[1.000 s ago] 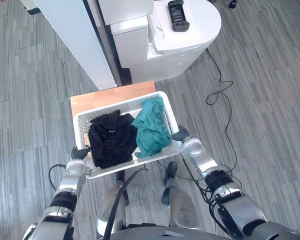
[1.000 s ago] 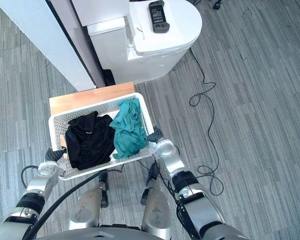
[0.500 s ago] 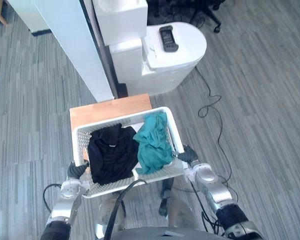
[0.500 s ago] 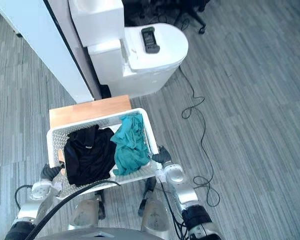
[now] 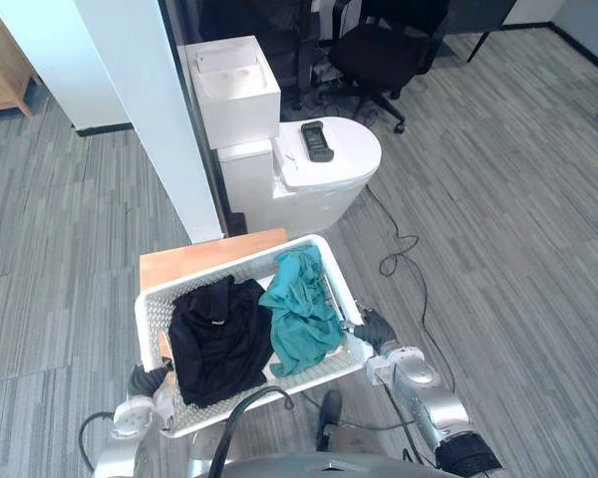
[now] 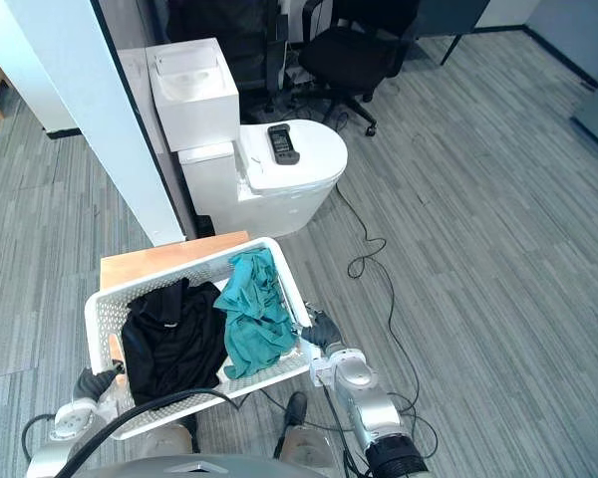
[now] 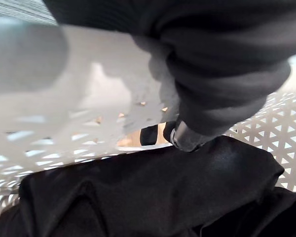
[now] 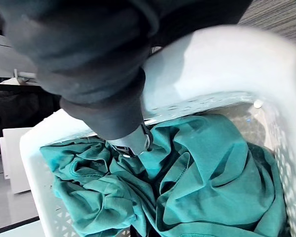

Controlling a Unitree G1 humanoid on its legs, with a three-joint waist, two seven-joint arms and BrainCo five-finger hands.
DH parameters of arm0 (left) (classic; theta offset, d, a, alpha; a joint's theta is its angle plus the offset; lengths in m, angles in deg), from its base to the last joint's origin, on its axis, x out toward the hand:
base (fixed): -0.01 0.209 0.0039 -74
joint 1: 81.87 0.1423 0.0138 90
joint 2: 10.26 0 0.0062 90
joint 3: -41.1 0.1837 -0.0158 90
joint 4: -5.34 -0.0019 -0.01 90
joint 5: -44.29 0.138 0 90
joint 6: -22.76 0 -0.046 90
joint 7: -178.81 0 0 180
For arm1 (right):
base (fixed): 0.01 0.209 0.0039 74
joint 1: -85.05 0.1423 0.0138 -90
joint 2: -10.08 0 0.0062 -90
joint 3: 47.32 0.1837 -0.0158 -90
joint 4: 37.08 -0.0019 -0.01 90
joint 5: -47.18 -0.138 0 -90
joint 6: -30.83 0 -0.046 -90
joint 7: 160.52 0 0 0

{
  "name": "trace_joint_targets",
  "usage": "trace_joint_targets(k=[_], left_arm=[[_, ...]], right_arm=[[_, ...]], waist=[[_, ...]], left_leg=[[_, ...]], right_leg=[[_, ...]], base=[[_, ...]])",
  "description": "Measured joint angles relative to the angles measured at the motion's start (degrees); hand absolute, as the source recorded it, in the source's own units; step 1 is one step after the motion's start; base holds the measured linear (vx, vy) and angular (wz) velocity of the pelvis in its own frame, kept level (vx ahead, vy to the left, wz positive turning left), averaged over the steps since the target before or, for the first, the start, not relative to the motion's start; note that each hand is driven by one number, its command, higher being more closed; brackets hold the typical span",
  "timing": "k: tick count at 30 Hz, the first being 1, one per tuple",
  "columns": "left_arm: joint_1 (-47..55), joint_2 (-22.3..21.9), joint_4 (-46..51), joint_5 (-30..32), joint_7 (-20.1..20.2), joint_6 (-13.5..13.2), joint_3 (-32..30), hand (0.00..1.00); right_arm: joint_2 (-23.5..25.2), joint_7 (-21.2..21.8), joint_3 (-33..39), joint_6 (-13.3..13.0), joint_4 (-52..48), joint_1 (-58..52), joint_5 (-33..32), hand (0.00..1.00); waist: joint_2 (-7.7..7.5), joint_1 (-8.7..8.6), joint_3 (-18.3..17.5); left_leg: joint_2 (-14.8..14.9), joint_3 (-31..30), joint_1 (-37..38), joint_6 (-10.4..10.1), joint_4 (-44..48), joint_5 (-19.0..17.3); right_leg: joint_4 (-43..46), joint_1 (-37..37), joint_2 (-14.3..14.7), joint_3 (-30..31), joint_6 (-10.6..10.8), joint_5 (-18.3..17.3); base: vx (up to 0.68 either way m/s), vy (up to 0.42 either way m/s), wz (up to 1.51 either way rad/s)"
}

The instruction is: Pick up the laundry basket with both hands and put the clothes into the washing machine.

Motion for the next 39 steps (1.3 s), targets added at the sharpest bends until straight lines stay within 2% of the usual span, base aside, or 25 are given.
trace_joint_targets(k=[2, 4, 5, 6, 8, 12, 13, 15, 17, 21, 22, 23, 24, 25, 28, 29, 30, 31, 32, 33, 34, 35, 36, 38, 39], left_arm=[[0.9, -1.7, 0.0, -0.8, 0.1, -0.2, -0.9, 1.0], [0.6, -1.5, 0.1, -1.2, 0.1, -0.3, -1.1, 1.0], [0.8, -1.5, 0.1, -1.4, 0.3, -0.3, -1.2, 1.0], [1.3, -2.2, 0.4, -1.9, 0.5, -0.8, -1.8, 1.0], [2.1, -3.4, 0.6, -2.3, 0.6, -0.8, -1.8, 1.0], [2.8, -3.6, 0.6, -2.3, 0.7, -0.7, -0.8, 1.0], [2.8, -3.6, 0.6, -2.3, 0.7, -0.7, -0.7, 1.0], [3.4, -2.6, 0.6, -2.2, 0.8, 0.6, -0.7, 1.0], [3.4, -2.4, 0.8, -2.0, 1.2, 1.0, -0.3, 1.0], [3.3, -2.3, 0.8, 0.1, 2.2, 1.0, -0.4, 1.0], [3.3, -2.1, 1.0, 1.1, 2.6, 1.0, -0.5, 1.0], [3.1, -2.2, 1.5, 2.0, 2.7, 1.1, -1.0, 1.0], [2.9, -2.7, 1.7, 2.4, 2.7, 1.1, -1.0, 1.0], [2.3, -2.7, 1.7, 2.7, 2.8, 1.2, -2.8, 1.0], [2.1, -2.6, 1.6, 2.7, 2.7, 1.2, -3.7, 1.0], [1.8, -2.6, 1.5, 2.7, 2.7, 1.2, -4.1, 1.0], [1.1, -3.3, 0.9, 2.7, 2.7, 1.2, -4.5, 1.0], [1.1, -4.0, 0.4, 2.6, 2.8, 1.1, -4.9, 1.0], [-0.2, -4.8, -0.1, 2.6, 2.7, 1.0, -5.2, 1.0], [-0.8, -4.7, -0.1, 2.5, 2.7, 1.0, -5.3, 1.0], [-0.8, -4.6, -0.1, 2.4, 2.6, 0.9, -5.4, 1.0], [-0.7, -3.8, -0.5, 2.1, 2.6, 0.9, -5.8, 1.0], [-1.1, -3.2, -0.9, 2.0, 2.6, 0.9, -5.8, 1.0], [-1.7, -3.3, -2.2, 2.0, 2.6, 0.9, -5.6, 1.0], [-2.6, -3.8, -3.9, 2.0, 2.6, 1.0, -5.1, 1.0]], right_arm=[[-1.0, 0.5, 0.5, 0.0, -0.2, 0.1, -1.3, 1.0], [-1.2, 1.2, 1.3, -0.3, -0.2, 0.9, -2.4, 1.0], [-0.9, 1.5, 1.3, -0.6, -0.2, 1.5, -3.0, 1.0], [-0.4, 1.9, 1.7, -1.0, -0.3, 1.6, -4.1, 1.0], [-0.5, 2.1, 2.1, -1.6, -0.9, 1.4, -4.3, 1.0], [-0.3, 2.4, 3.3, -2.2, -1.0, -1.1, -4.9, 1.0], [-0.3, 2.5, 3.4, -2.2, -1.0, -1.4, -5.0, 1.0], [1.4, 2.6, 4.3, -1.4, -1.4, -3.8, -5.0, 1.0], [1.8, 2.7, 5.5, -1.0, -3.1, -8.0, -6.0, 1.0], [3.4, 3.5, 7.3, -1.0, -5.5, -11.3, -5.9, 1.0], [3.4, 3.7, 7.7, -1.0, -5.6, -12.2, -5.9, 1.0], [3.6, 3.7, 7.9, -0.9, -5.6, -11.9, -5.8, 1.0], [3.7, 3.7, 7.8, -1.0, -5.6, -11.6, -5.7, 1.0], [4.7, 3.7, 7.9, -0.9, -5.4, -10.7, -5.3, 1.0], [6.2, 3.6, 7.9, -0.9, -4.4, -11.0, -4.1, 1.0], [6.3, 3.6, 7.4, -1.0, -3.6, -10.8, -4.1, 1.0], [5.0, 3.7, 6.8, -1.4, -3.1, -8.7, -4.0, 1.0], [4.9, 3.7, 7.0, -1.7, -2.5, -7.3, -3.9, 1.0], [4.6, 3.6, 6.9, -1.8, -2.1, -6.0, -3.7, 1.0], [4.6, 3.7, 6.8, -2.5, -0.5, -5.3, -3.7, 1.0], [4.5, 3.7, 6.8, -2.4, 0.0, -5.0, -3.7, 1.0], [4.8, 3.7, 6.0, -2.4, 1.3, -3.6, -3.7, 1.0], [4.8, 3.6, 5.5, -2.4, 1.6, -2.9, -3.7, 1.0], [4.9, 3.6, 5.7, -2.3, 1.6, -2.9, -3.6, 1.0], [4.0, 3.6, 6.0, -2.2, 1.6, -4.6, -3.6, 1.0]], waist=[[2.07, 0.14, 0.2], [2.87, 0.59, 0.6], [2.97, 0.57, 0.4], [3.61, 0.8, 0.5], [4.87, 0.79, 0.0], [6.84, -1.65, -1.6], [6.68, -1.89, -1.5], [2.93, -2.14, -0.7], [1.25, -2.83, -1.0], [-0.04, -3.92, -0.7], [-0.68, -4.43, -0.5], [0.49, -4.79, -0.8], [0.71, -4.92, -0.7], [0.65, -4.25, -0.4], [0.35, -3.48, -0.5], [-1.66, -3.42, -1.1], [-0.19, -2.9, -1.6], [1.42, -1.81, -2.1], [1.47, -2.4, -2.3], [1.54, -2.58, -2.3], [1.79, -2.3, -2.6], [0.09, -0.92, -4.0], [-0.25, -0.55, -4.1], [-0.08, -0.65, -4.1], [0.66, -1.25, -4.1]], left_leg=[[2.5, -1.8, -3.6, 0.6, 7.9, -1.4], [3.3, -2.1, -6.5, 2.2, 12.3, 0.7], [3.0, -2.6, -5.0, 1.3, 9.3, 2.7], [3.4, -3.5, -6.0, 2.0, 18.9, -2.7], [3.2, -3.5, -5.0, 1.6, 31.0, -6.6], [1.2, -4.7, 1.6, -0.4, 18.9, -14.3], [0.9, -4.5, 2.4, -0.3, 16.2, -15.3], [-2.3, -2.4, 3.2, 1.2, 11.9, -14.4], [-4.8, -1.2, 2.7, 2.6, 11.6, -13.8], [-8.3, 3.3, 2.7, 4.7, 10.6, -13.0], [-9.2, 5.5, 2.1, 5.6, 10.4, -12.5], [-8.2, 8.5, 2.0, 6.8, 8.4, -10.9], [-7.7, 10.4, 1.8, 7.8, 7.6, -10.2], [-5.4, 15.8, 2.0, 8.3, 6.5, -9.4], [-4.3, 21.0, 4.5, 8.5, 6.9, -9.5], [-4.7, 23.5, 4.6, 9.0, 9.5, -10.2], [-4.2, 21.7, 3.3, 8.7, 6.5, -10.7], [-3.3, 24.6, 3.7, 8.4, 5.1, -10.0], [-2.9, 29.1, 4.5, 8.4, 3.3, -8.4], [-2.9, 32.1, 5.4, 8.4, 2.5, -7.8], [-2.8, 34.2, 5.4, 8.2, 2.4, -7.5], [-2.2, 38.9, 4.8, 7.8, 2.9, -7.3], [-1.3, 41.2, 4.2, 7.4, 3.5, -7.1], [-0.2, 43.2, 3.3, 6.6, 4.5, -6.6], [2.7, 43.2, 3.7, 6.4, 7.3, -6.6]], right_leg=[[3.5, -0.7, 1.5, -1.4, -1.7, -2.6], [6.2, -1.8, 1.5, -2.4, -2.7, -4.0], [6.1, -1.9, 1.5, -2.5, -3.1, -4.3], [6.6, -2.6, 1.1, -2.5, -4.3, -4.0], [6.5, -2.8, 2.0, -1.2, -5.1, -3.3], [6.9, -6.4, 3.5, -0.3, -4.6, -1.6], [7.1, -7.4, 3.5, 0.1, -4.4, -1.1], [7.4, -9.6, 1.3, 3.0, -3.4, 1.5], [6.4, -10.6, -0.6, 4.8, -2.2, 3.6], [2.2, -11.5, -2.1, 10.2, 0.0, 5.9], [0.8, -12.6, -2.4, 10.9, 3.0, 3.0], [0.8, -14.0, -2.2, 10.6, 6.3, -3.0], [1.8, -15.2, -2.1, 9.0, 4.6, -3.3], [14.8, -19.7, -2.0, 1.8, -3.6, -3.4], [29.7, -16.6, -4.1, -5.3, -6.9, -7.5], [29.5, -14.9, -4.4, -7.2, -6.6, -8.1], [22.6, -14.6, -0.9, -7.0, -6.1, -4.1], [20.0, -14.0, 0.5, -6.3, -6.6, -3.8], [29.6, -14.1, -1.8, -9.4, -9.0, -10.8], [33.0, -11.2, -4.2, -11.2, -7.6, -15.3], [32.2, -9.6, -5.2, -12.1, -6.3, -16.4], [24.8, -6.2, -6.3, -12.4, -3.1, -15.8], [19.1, -5.0, -5.8, -11.8, 0.1, -13.8], [12.9, -4.0, -3.2, -10.8, 0.1, -12.2], [9.3, -2.0, -0.5, -9.8, -1.0, -10.6]], base=[[-0.07, -0.045, 0.31], [-0.13, -0.08, 0.28], [-0.2, -0.095, 0.03], [-0.18, -0.057, -0.18], [-0.14, 0.002, -0.32], [-0.13, 0.074, -0.14], [-0.17, 0.112, -0.34], [-0.21, 0.116, -0.38], [-0.22, 0.151, -0.27], [-0.15, 0.147, -0.52], [-0.14, 0.144, -0.83], [-0.14, 0.122, -0.91], [-0.15, 0.107, -1.59], [-0.14, 0.081, -1.27], [-0.08, 0.057, -1.23], [-0.18, 0.031, -1.75], [-0.24, 0.013, -1.83], [-0.26, 0.005, -1.86], [-0.15, -0.021, -1.65], [-0.08, -0.036, -1.52], [-0.07, -0.11, -1.9], [-0.08, -0.184, -1.83], [-0.08, -0.221, -1.79], [-0.03, -0.206, -0.82], [-0.02, -0.216, -0.48]])
